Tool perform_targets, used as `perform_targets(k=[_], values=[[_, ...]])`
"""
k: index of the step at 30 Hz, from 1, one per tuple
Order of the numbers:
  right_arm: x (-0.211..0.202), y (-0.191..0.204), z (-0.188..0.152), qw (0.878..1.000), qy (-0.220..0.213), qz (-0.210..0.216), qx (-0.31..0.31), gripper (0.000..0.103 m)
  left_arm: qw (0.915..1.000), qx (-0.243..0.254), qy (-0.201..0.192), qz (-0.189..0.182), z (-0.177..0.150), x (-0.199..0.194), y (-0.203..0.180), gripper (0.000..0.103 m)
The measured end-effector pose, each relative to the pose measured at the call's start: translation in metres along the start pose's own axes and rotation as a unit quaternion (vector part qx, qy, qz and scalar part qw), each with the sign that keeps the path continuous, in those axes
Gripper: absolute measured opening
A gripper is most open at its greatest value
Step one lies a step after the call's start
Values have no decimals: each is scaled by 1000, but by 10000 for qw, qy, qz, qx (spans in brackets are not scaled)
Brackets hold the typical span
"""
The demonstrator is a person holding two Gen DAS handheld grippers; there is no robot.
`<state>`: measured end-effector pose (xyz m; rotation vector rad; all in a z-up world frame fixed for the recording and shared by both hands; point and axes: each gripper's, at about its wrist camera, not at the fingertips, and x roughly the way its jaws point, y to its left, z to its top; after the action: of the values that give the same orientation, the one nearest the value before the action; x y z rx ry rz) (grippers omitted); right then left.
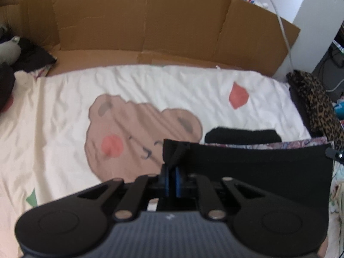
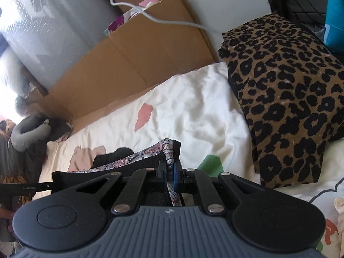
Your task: Fold clothes
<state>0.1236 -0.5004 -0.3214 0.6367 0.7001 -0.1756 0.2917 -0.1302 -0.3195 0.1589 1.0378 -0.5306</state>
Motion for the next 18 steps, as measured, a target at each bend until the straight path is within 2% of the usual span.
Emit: perform_targets(k=[7,18], values=[[2,-10,7,9995,-52,-221,213,4,9996,242,116,34,22,22,-12,6],[18,-10,18,9987,56,-424,292,4,9984,338,404,187,37,51,-11,6]])
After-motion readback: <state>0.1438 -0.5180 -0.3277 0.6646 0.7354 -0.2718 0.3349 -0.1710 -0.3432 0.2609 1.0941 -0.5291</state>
